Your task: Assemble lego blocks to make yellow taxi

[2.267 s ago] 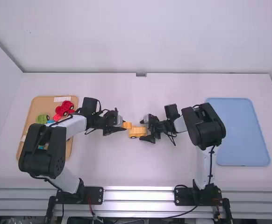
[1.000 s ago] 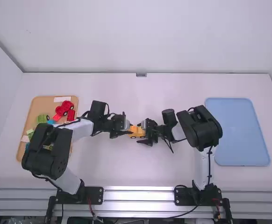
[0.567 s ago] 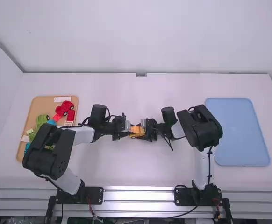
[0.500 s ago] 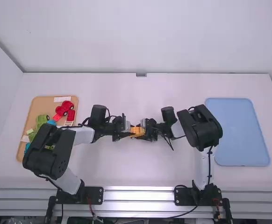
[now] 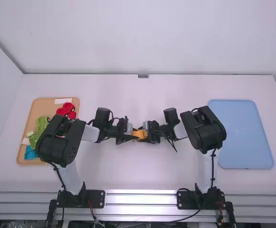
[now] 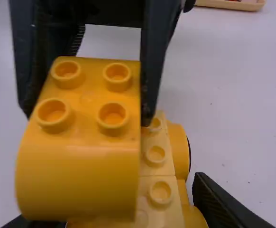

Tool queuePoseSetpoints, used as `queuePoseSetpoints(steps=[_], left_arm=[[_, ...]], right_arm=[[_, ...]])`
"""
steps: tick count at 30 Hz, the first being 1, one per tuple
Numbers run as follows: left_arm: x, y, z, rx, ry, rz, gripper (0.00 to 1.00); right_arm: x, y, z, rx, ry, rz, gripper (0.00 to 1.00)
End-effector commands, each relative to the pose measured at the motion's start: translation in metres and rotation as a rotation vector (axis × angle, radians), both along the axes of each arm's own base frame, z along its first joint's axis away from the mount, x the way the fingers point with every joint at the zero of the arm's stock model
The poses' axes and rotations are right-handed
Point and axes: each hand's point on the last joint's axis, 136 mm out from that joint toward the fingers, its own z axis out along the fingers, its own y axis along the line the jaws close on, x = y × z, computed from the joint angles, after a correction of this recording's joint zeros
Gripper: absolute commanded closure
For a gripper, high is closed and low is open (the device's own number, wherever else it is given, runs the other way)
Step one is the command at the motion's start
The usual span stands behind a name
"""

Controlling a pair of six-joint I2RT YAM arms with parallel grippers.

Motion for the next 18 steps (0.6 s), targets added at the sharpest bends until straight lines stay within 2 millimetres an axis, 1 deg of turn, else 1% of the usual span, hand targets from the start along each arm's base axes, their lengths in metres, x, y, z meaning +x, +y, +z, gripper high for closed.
queuePoseSetpoints(steps=[1, 9, 12, 18], left_arm=[[0.001, -0.002, 0.003, -0.031, -0.001, -0.021, 0.98], [0.003, -0.004, 0.007, -0.046, -0.029, -0.029, 0.96], [0.010, -0.003, -0.003, -0.005, 0.006, 0.026, 0.97], [0.010, -0.003, -0.008, 0.000, 0.031, 0.037, 0.94]], right_arm=[[0.000, -0.002, -0.007, -0.021, -0.002, -0.008, 0.59], [0.000, -0.002, -0.007, -0.021, 0.006, -0.010, 0.60], [0.000, -0.002, -0.007, -0.021, 0.006, -0.010, 0.60], [0.000, -0.002, -0.007, -0.021, 0.008, -0.010, 0.60]])
